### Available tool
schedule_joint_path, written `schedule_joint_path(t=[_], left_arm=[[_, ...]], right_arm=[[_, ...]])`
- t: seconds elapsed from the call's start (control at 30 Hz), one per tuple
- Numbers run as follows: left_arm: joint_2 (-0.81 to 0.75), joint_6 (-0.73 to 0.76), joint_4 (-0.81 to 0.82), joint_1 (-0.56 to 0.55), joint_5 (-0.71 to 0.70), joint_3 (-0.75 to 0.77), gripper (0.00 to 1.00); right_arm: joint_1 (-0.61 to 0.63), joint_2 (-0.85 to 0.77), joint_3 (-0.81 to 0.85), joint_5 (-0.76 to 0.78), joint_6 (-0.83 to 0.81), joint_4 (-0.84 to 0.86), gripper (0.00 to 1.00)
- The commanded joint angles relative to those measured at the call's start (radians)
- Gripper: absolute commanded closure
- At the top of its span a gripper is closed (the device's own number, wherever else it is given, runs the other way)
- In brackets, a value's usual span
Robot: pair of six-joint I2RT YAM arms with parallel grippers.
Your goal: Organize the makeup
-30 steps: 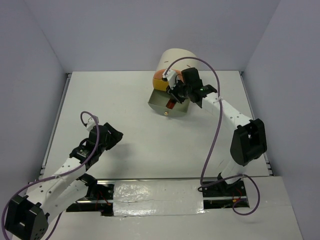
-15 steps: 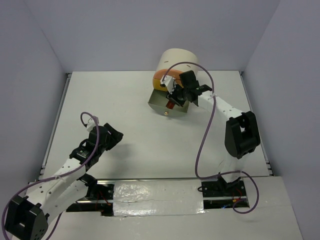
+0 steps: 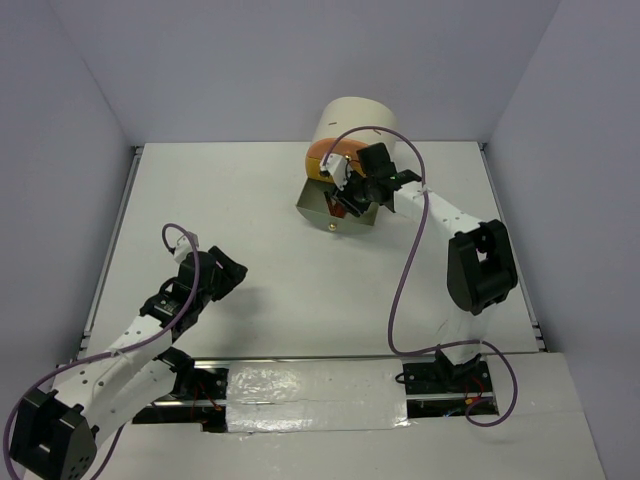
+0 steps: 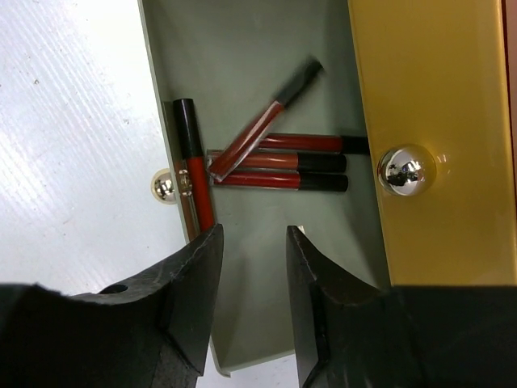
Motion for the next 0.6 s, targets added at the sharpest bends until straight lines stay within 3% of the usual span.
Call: schedule_joint_path(t=[0.0,0.13,0.3,0.47,0.57], left_arm=[[0.000,-0.019,0.042,0.006,0.003,-0.002,0.33],[0.006,-0.017,0.048,0.004,0.003,-0.002,0.33],[0.012,-0.011,0.054,0.004,0.000,-0.001,0.33],[0.006,0.000,0.062,0.004,-0.004,-0.002,0.33],[-0.005,-0.002,0.066,0.006,-0.007,-0.010,0.33]], right_arm=[[0.002,-0.003,0.048,-0.016,0.000,0.007,0.54],[0.002,-0.058,0.057,-0.085,-0.016,-0.019,0.48],[0.002,-0.131,0.064,-0.320,-0.059,-0.066,0.35],[0.017,-0.166,0.057,-0.557,-0.170,-0.171,0.38],[0.048,-0.174,0.016,-0.567,-0.222,-0.203,0.47]])
